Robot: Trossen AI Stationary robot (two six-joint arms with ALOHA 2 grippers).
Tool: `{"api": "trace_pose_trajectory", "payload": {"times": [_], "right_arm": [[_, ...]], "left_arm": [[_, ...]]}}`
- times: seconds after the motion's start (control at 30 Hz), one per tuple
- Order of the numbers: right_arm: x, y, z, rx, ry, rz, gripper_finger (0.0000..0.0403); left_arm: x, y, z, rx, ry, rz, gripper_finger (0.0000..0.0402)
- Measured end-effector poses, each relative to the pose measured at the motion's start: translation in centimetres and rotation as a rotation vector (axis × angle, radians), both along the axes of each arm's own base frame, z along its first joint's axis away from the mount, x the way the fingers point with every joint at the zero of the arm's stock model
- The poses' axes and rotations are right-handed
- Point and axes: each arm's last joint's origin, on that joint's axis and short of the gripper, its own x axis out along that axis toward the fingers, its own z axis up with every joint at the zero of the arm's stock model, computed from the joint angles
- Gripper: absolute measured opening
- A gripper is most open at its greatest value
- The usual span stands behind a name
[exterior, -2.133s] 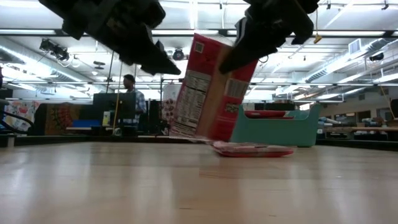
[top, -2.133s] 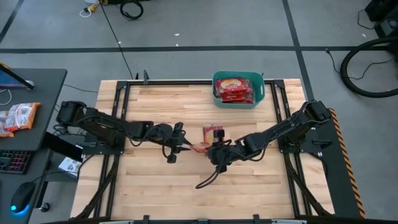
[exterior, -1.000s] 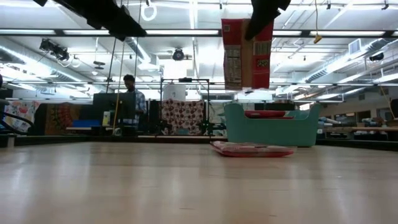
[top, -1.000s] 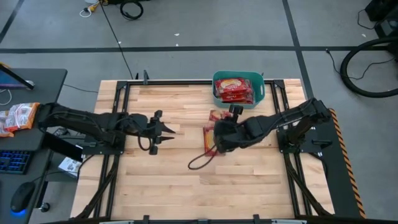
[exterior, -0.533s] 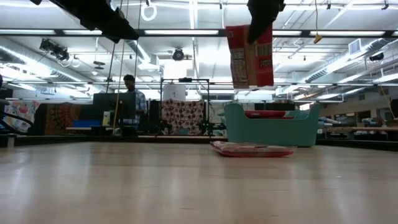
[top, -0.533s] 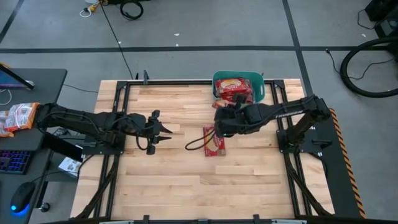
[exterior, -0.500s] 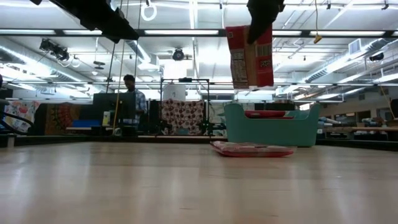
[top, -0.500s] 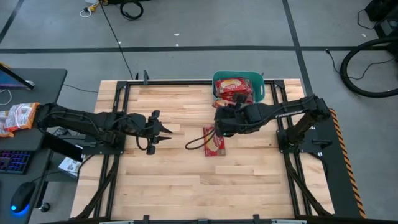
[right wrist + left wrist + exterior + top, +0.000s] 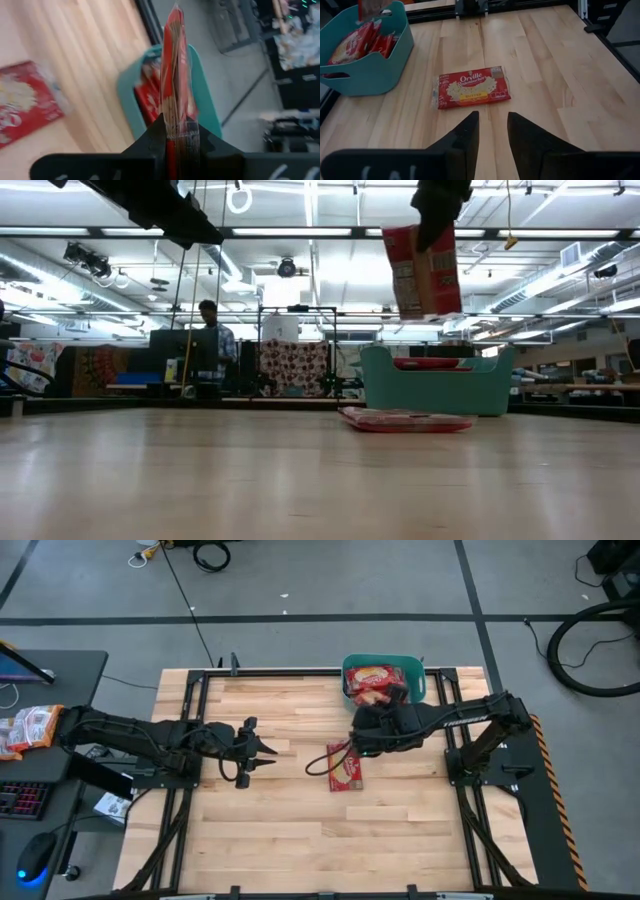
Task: Sort popcorn bags into baskets
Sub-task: Put the popcorn bag into the green bin
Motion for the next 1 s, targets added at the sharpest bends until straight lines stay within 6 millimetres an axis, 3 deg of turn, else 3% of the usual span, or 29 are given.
{"api": "trace_pose_trajectory", "payload": {"times": [0.5,1.0], "right_arm": [[-1.3,-2.5,0.0,-0.052,0.068,-0.146,0.0039],[-2.2,-7.2,0.6,-0.058,0.08,-0.296,0.0039]], "left_arm": [[0.0,0.0,-0.1,-0.011,0.011,0.007,0.0107],[-0.1,0.0,-0.3,-0.011,0.035,0.008,0.0107]]}}
